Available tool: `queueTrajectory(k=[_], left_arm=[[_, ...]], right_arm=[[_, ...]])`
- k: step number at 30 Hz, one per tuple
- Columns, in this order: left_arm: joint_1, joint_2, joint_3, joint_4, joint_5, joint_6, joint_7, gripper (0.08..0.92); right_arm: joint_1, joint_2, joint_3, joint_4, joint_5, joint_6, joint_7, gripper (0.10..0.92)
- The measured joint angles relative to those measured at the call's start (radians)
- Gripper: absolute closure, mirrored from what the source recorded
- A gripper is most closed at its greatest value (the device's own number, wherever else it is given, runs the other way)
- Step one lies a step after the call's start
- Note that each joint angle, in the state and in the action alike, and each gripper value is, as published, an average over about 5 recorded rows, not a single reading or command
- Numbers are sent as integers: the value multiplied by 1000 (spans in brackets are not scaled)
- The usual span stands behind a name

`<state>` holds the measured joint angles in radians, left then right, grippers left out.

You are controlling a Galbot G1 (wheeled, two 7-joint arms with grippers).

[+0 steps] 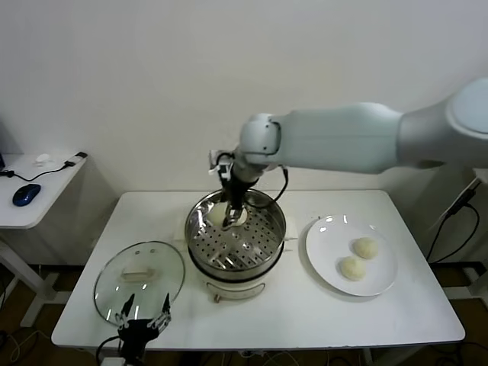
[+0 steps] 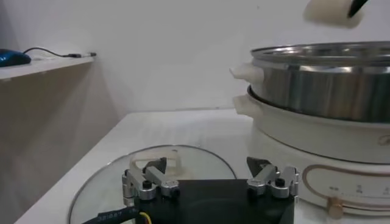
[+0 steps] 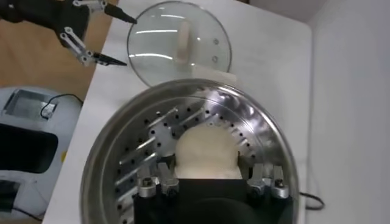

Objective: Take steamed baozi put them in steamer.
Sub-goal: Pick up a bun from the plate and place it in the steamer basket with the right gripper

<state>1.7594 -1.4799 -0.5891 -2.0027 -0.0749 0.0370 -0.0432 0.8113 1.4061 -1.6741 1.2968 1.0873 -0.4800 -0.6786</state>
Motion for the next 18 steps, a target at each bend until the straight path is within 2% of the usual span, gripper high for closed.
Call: queueTrajectory(k=[12, 18], left_arm=[[-2, -4, 15, 12, 2, -7, -2, 177], [-6, -5, 8, 13, -2, -3, -4, 177]], right_arm=[[-141, 86, 26, -112, -26, -27, 68, 341], [-147, 81, 42, -119, -27, -10, 56, 230]])
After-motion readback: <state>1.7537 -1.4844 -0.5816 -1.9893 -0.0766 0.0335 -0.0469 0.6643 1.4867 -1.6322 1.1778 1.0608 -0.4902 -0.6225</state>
